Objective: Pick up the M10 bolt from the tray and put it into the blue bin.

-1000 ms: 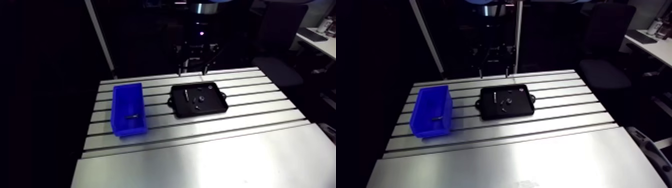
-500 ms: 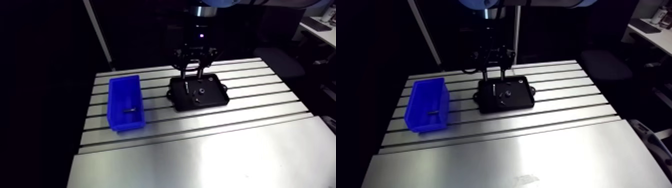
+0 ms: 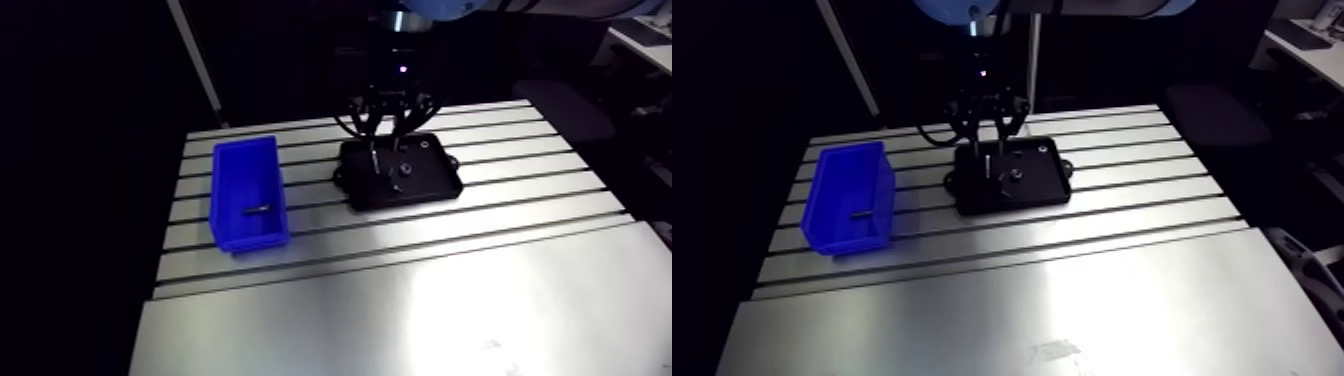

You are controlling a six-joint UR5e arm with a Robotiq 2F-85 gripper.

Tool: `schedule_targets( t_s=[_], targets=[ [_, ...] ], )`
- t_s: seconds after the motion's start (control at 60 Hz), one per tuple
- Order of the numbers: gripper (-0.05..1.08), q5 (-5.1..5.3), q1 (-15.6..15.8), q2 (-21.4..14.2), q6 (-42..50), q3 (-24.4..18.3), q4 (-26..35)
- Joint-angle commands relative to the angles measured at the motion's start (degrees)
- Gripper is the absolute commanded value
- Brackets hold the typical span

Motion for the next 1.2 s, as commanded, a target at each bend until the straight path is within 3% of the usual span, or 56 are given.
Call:
schedule_targets(
  t_s=[0.017,1.2],
  targets=[
    [0.55,0.01,0.03,1.03,0.05,0.08,-0.97],
    [0.58,0.01,0.12,2.79,0.05,0.8,-3.33]
  ],
)
